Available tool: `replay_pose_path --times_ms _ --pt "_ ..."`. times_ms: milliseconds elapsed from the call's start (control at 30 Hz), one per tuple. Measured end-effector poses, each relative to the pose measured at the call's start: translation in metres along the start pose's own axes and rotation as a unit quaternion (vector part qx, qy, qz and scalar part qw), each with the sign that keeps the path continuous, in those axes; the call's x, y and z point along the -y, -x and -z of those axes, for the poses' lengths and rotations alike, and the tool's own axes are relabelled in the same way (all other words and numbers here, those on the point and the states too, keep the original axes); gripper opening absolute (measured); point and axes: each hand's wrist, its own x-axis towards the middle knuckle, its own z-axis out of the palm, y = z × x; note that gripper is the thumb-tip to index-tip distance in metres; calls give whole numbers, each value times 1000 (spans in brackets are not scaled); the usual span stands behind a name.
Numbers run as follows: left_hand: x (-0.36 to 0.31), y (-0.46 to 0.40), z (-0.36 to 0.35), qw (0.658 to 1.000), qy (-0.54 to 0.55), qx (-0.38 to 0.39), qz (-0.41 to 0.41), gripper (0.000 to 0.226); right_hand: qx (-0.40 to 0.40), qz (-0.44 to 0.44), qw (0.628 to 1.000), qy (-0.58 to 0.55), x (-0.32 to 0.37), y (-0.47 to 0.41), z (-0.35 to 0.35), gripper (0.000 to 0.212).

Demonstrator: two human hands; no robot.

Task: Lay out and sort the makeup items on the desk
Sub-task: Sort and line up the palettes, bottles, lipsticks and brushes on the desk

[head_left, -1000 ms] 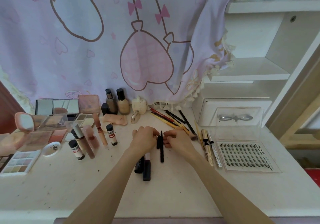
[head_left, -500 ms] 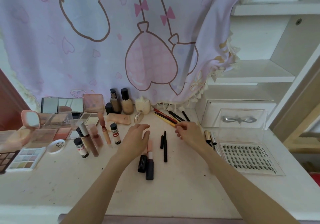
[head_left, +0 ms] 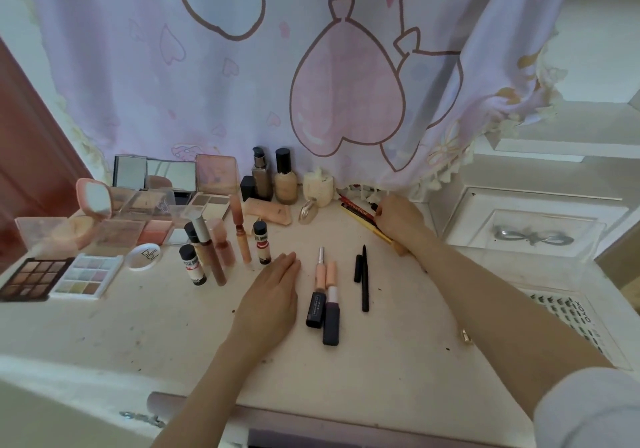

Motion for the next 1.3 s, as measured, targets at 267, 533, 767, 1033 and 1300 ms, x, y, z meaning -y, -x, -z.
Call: replay_pose_path --times_ms 267,533,767,1033,1300 --pt "-2 -3 4 1000 -27 3 -11 45 13 -3 999 -34 -2 -12 -7 31" --pt "-1 -1 5 999 -32 -4 -15 43 -128 -54 922 -363 0 41 31 19" --pt "1 -1 3 999 47 -4 10 45 -40 -71 636 -767 -7 108 51 15" --pt "-4 -1 13 991 119 34 40 40 107 -8 848 -520 6 137 31 18" --pt "-52 -2 66 960 264 72 -51 30 230 109 903 -346 21 153 31 21"
